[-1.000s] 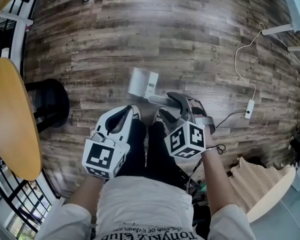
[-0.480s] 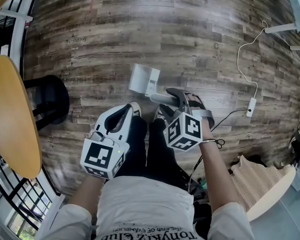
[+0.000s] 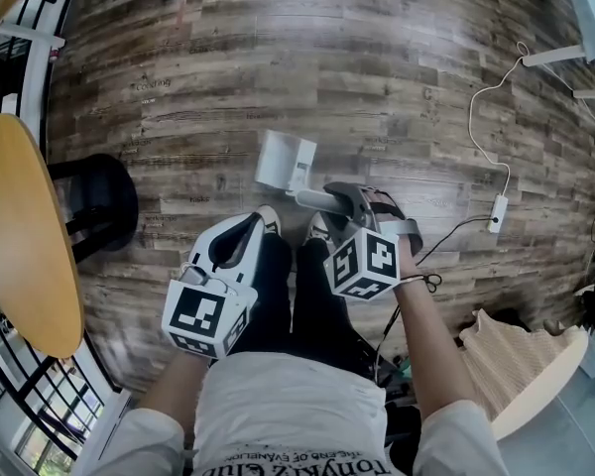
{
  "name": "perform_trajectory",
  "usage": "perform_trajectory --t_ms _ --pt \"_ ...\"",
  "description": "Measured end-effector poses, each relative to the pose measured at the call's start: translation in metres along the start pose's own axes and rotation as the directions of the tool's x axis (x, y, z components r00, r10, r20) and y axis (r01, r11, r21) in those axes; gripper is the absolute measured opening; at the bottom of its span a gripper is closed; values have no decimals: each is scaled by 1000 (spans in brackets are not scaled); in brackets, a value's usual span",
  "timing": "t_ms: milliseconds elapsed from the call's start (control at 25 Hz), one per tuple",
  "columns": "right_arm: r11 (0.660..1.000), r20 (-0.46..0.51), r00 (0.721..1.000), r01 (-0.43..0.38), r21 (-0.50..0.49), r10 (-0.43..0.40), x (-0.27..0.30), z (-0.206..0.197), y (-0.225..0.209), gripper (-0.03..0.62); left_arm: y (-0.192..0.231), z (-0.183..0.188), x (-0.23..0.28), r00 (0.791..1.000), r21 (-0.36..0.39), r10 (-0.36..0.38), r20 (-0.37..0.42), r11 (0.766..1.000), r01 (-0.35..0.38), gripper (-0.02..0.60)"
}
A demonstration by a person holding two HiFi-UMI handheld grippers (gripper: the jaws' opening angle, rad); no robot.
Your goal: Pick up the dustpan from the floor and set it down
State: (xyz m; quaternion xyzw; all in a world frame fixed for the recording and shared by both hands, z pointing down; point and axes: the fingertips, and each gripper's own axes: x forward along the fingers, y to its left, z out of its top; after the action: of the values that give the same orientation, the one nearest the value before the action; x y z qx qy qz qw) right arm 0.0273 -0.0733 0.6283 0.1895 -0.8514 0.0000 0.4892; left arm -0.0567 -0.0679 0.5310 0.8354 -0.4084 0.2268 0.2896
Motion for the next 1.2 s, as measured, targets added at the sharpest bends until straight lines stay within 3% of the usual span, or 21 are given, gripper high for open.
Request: perform_trajectory --t_ms 440,880,1200 --pt "994 80 996 20 112 -29 -20 13 -4 104 2 6 -6 1000 -8 15 7 1000 -15 23" --pt "985 52 996 64 159 -73 -68 14 7 104 -16 26 -32 998 13 20 53 1000 -21 23" --pt "967 73 988 117 228 -137 -112 41 2 104 -28 44 -64 995 27 22 100 999 -25 23"
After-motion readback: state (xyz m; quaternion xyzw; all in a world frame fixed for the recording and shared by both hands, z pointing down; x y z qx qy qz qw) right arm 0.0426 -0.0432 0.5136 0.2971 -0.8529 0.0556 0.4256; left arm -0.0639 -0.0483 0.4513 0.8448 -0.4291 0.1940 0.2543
